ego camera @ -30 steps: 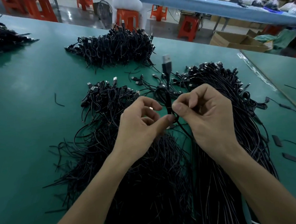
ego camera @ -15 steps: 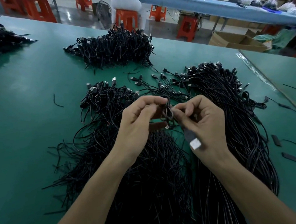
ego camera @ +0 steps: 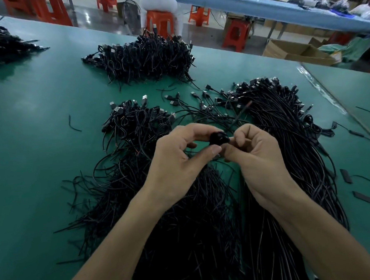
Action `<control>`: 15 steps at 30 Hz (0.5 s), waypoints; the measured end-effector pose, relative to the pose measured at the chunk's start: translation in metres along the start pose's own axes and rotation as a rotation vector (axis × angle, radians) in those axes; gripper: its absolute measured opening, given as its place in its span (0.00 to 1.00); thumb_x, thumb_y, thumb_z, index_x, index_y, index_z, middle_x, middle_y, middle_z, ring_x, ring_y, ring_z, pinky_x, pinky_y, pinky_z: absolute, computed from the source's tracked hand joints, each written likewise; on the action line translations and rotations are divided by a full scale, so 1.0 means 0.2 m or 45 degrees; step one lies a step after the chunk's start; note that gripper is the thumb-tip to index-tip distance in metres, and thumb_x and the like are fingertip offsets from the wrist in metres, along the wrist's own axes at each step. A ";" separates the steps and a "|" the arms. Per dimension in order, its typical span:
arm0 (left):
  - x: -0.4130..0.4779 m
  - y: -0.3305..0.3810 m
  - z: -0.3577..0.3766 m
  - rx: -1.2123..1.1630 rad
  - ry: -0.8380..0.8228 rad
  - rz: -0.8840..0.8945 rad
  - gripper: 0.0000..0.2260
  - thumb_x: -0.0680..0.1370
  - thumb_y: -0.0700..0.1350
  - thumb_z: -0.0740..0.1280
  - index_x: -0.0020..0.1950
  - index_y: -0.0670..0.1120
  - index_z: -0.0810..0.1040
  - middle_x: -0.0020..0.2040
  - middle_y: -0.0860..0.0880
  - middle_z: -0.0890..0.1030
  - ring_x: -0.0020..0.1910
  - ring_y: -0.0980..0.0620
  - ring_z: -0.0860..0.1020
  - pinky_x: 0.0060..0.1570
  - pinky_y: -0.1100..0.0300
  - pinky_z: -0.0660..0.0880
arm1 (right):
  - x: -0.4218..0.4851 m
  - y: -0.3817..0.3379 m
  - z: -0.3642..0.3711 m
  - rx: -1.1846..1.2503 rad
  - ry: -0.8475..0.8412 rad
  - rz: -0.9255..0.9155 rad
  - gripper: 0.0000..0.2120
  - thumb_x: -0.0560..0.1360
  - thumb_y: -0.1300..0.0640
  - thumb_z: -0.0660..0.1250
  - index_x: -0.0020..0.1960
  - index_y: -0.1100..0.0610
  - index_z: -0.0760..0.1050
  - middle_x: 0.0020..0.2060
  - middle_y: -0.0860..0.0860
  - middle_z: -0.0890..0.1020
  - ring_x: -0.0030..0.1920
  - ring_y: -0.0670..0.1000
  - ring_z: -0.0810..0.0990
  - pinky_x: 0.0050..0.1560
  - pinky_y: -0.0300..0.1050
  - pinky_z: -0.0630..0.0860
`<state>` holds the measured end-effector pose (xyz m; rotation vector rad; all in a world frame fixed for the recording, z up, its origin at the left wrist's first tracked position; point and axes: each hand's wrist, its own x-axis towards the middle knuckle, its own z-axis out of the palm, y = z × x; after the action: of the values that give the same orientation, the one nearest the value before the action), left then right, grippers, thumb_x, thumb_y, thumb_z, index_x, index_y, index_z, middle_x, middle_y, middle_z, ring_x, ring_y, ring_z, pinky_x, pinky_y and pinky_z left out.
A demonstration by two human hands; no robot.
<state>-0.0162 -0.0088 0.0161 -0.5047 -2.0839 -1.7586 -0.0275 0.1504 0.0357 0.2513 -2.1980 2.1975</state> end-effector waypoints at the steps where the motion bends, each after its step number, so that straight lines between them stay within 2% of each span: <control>1: 0.00 0.00 0.00 0.079 0.001 0.054 0.13 0.74 0.43 0.74 0.55 0.58 0.81 0.51 0.58 0.84 0.56 0.52 0.79 0.53 0.58 0.76 | 0.00 0.00 0.00 0.043 -0.003 0.017 0.20 0.73 0.76 0.66 0.37 0.55 0.65 0.30 0.44 0.79 0.35 0.43 0.78 0.42 0.37 0.78; 4: 0.00 0.00 0.00 0.275 0.018 0.201 0.13 0.75 0.37 0.73 0.53 0.54 0.83 0.50 0.53 0.79 0.53 0.50 0.74 0.52 0.60 0.70 | 0.01 -0.01 -0.01 0.168 -0.017 0.011 0.18 0.73 0.76 0.67 0.38 0.56 0.65 0.32 0.48 0.82 0.37 0.45 0.81 0.42 0.37 0.78; 7: 0.00 0.01 0.00 0.100 0.012 0.159 0.15 0.75 0.33 0.65 0.50 0.51 0.84 0.42 0.49 0.72 0.43 0.52 0.71 0.43 0.64 0.67 | 0.02 -0.03 -0.02 0.084 0.028 -0.109 0.18 0.71 0.72 0.70 0.37 0.55 0.65 0.34 0.50 0.84 0.39 0.47 0.83 0.45 0.37 0.79; 9: -0.01 0.01 -0.01 -0.099 -0.008 0.048 0.12 0.77 0.38 0.63 0.49 0.49 0.84 0.35 0.52 0.72 0.34 0.55 0.70 0.35 0.64 0.67 | 0.02 -0.03 -0.01 -0.066 0.075 -0.216 0.18 0.72 0.72 0.71 0.37 0.55 0.66 0.36 0.50 0.84 0.41 0.48 0.84 0.46 0.38 0.79; 11: 0.00 0.02 -0.01 -0.221 -0.008 -0.110 0.01 0.79 0.44 0.69 0.47 0.49 0.80 0.30 0.54 0.75 0.27 0.56 0.71 0.28 0.64 0.68 | 0.02 -0.04 -0.01 -0.239 0.116 -0.344 0.19 0.72 0.70 0.73 0.36 0.54 0.66 0.37 0.50 0.84 0.44 0.49 0.84 0.48 0.40 0.79; 13: 0.00 0.02 -0.01 -0.320 -0.018 -0.341 0.13 0.74 0.51 0.74 0.50 0.47 0.73 0.31 0.53 0.78 0.26 0.54 0.75 0.25 0.63 0.71 | 0.02 -0.05 0.00 -0.359 0.134 -0.476 0.19 0.73 0.69 0.73 0.36 0.53 0.66 0.37 0.51 0.83 0.44 0.50 0.84 0.49 0.42 0.79; 15: 0.01 0.02 -0.03 -0.395 -0.169 -0.537 0.18 0.73 0.55 0.72 0.54 0.45 0.73 0.35 0.49 0.83 0.28 0.50 0.79 0.24 0.60 0.73 | 0.01 -0.07 0.00 -0.437 0.129 -0.578 0.19 0.73 0.69 0.73 0.36 0.53 0.66 0.38 0.52 0.83 0.44 0.50 0.84 0.49 0.42 0.79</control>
<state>-0.0161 -0.0135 0.0205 -0.2805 -2.1315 -2.3699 -0.0282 0.1503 0.0496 0.5484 -2.1490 1.5441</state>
